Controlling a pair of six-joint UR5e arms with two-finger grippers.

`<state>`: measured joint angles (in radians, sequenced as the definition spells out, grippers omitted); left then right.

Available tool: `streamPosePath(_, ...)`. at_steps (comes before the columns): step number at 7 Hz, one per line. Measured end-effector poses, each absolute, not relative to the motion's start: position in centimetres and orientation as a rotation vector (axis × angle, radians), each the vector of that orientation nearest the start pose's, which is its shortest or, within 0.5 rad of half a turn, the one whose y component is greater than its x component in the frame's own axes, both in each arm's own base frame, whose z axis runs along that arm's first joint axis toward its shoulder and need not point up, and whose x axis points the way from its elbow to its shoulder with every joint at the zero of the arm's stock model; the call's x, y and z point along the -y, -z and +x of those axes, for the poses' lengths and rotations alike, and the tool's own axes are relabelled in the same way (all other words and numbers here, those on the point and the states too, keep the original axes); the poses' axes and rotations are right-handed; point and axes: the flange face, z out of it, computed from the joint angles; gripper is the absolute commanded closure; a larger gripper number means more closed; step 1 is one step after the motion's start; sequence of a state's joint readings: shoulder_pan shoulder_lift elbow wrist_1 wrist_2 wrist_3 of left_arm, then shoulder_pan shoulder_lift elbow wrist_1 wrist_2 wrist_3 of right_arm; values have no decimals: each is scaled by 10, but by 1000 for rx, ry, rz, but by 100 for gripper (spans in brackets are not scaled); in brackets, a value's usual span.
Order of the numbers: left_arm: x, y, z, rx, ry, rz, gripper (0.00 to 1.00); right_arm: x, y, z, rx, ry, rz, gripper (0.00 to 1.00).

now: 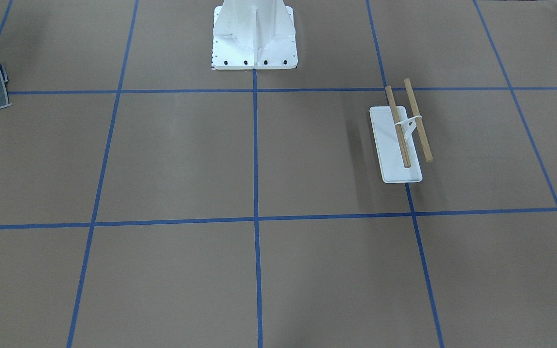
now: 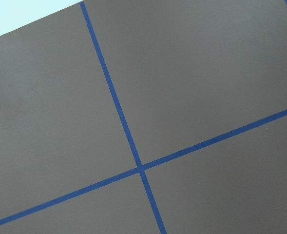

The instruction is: Hang towel on rack

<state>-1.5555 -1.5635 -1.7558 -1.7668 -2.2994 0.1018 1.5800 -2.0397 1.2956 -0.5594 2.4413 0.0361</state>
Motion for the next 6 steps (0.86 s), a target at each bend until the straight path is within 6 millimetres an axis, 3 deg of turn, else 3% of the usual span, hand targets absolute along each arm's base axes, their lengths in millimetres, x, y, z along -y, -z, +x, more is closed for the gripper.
streamPosePath(3, 504, -551, -59, -705, -246, 388, 0, 196, -853, 57, 897, 20, 196, 24)
streamPosePath(4, 505, -551, -59, -705, -246, 388, 0, 188, -857, 57, 904, 21, 200, 29)
streamPosePath(5, 505, -551, -59, -705, -246, 388, 0, 182, -861, 56, 910, 29, 213, 52)
streamPosePath(6, 505, -552, -59, -705, -246, 387, 0, 176, -864, 56, 917, 37, 225, 62)
